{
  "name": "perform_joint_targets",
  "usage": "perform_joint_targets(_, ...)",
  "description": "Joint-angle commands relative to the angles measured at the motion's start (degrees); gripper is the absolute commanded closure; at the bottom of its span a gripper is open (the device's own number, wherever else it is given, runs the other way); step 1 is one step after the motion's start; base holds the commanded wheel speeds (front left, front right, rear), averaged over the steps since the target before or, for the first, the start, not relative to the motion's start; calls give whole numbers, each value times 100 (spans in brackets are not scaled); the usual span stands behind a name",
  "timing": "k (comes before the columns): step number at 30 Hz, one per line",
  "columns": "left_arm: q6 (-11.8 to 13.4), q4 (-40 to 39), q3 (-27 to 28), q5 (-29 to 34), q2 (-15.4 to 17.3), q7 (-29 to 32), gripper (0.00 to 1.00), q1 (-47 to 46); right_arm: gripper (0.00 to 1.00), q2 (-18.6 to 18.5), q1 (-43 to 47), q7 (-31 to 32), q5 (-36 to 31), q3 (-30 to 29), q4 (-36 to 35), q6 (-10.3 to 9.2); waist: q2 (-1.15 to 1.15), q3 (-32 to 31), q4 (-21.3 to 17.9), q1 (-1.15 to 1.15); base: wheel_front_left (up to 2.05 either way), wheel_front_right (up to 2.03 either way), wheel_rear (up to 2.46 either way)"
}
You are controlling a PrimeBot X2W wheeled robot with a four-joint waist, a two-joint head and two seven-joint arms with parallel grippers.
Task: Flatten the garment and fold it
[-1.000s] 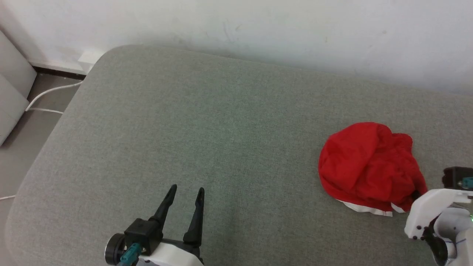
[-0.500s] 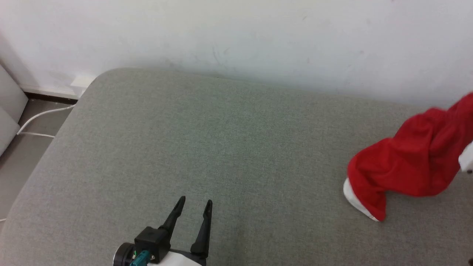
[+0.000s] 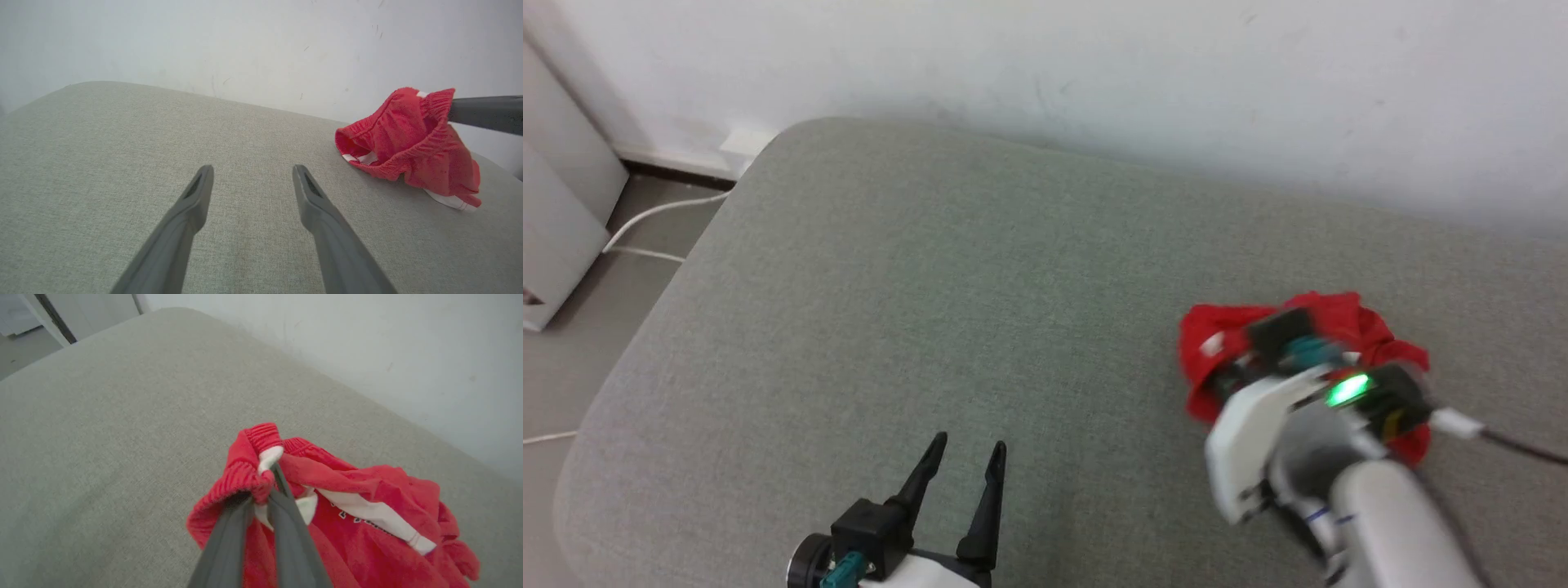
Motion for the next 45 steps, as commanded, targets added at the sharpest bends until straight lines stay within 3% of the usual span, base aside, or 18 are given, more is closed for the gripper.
perform_joint_targets(1, 8, 9, -54, -56, -11, -27, 0, -93, 100, 30, 36, -124, 111, 452, 244, -11, 0, 142, 150, 0, 0, 0, 0)
perform_joint_targets(6, 44, 66, -173, -119, -11, -27, 0, -157, 100, 55, -69, -422, 319, 1596, 1159, -11, 0, 230, 293, 0, 0, 0, 0)
perform_joint_targets(8, 61, 85, -200, -136, -11, -27, 0, -175, 0, 58, -162, -568, 380, 1873, 1476, -11, 0, 240, 324, 0, 0, 0, 0)
perform_joint_targets(13, 116, 102, -173, -158, -11, -27, 0, -171, 0, -16, -413, -882, 550, 2218, 1954, -11, 0, 141, 275, 0, 0, 0, 0)
perform_joint_targets(18, 85, 88, -66, -98, -11, -27, 0, -119, 0, -288, -584, -1212, 834, 2148, 1810, -11, 0, -84, 17, 0, 0, 0, 0)
perform_joint_targets(22, 64, -6, 49, -76, -11, -27, 0, -105, 0, -612, -612, -1601, 951, 1600, 1373, -11, 0, -243, -259, 0, 0, 0, 0)
perform_joint_targets(28, 46, -194, 184, -174, -11, -27, 0, -110, 0, -848, -226, -2371, 1004, 167, 813, -11, 0, -373, -659, 0, 0, 0, 0)
perform_joint_targets(36, 10, -175, 193, -134, -12, -27, 0, -158, 0, -326, 860, -3093, 917, -1257, 228, -11, 0, -319, -1044, 0, 0, 0, 0)
perform_joint_targets(40, -28, -67, 140, -52, -12, -27, 0, -213, 0, -59, 1376, -3404, 861, -1533, -65, -11, 0, -255, -1188, 0, 0, 0, 0)
perform_joint_targets(45, -92, 57, 82, 111, -11, -27, 0, -341, 0, 51, 1688, -3540, 747, -1412, -289, -11, 0, -113, -1436, 0, 0, 0, 0)
